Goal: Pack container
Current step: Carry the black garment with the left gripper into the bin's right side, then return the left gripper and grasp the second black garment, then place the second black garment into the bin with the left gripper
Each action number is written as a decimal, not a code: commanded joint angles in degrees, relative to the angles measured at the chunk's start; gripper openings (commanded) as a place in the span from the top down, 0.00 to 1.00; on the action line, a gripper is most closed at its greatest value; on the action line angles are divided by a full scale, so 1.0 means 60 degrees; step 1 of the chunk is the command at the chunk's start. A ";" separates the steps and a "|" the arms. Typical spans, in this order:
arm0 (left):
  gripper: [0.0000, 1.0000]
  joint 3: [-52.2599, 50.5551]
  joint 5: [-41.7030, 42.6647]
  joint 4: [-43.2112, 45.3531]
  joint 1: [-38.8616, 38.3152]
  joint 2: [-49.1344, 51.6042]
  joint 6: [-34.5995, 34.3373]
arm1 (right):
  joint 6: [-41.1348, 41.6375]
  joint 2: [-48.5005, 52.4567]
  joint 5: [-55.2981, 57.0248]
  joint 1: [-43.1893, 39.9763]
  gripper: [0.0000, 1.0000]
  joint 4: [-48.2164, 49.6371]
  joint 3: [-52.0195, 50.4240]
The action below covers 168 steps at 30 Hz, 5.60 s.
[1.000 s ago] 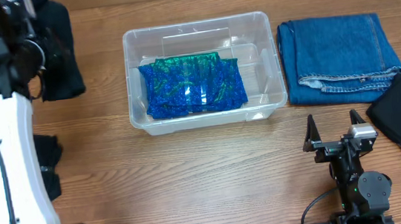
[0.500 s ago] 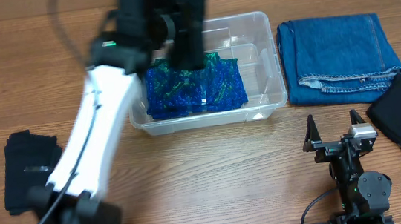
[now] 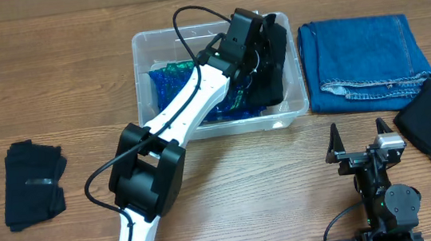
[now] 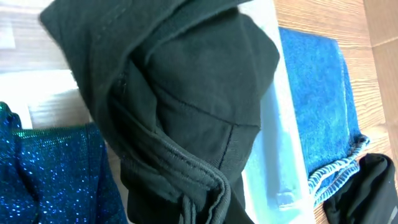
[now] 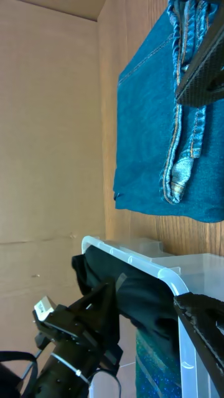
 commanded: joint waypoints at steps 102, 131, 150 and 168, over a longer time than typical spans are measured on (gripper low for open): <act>0.23 -0.4623 -0.4812 -0.4164 1.1067 -0.1719 0.9646 | -0.0036 -0.0076 0.0051 -0.0058 0.00 0.0058 -0.0102; 0.96 0.4484 0.0769 -0.8047 0.6761 -0.1752 0.5854 | -0.0033 -0.0076 0.0051 -0.0058 0.00 0.0058 -0.0102; 0.96 0.6393 -0.2029 -0.7111 0.1129 -0.0452 0.2240 | -0.0033 -0.0076 0.0051 -0.0058 0.00 0.0058 -0.0102; 0.96 0.6393 -0.0922 -0.5701 0.0044 0.2361 0.0120 | -0.0033 -0.0076 0.0051 -0.0058 0.00 0.0058 -0.0102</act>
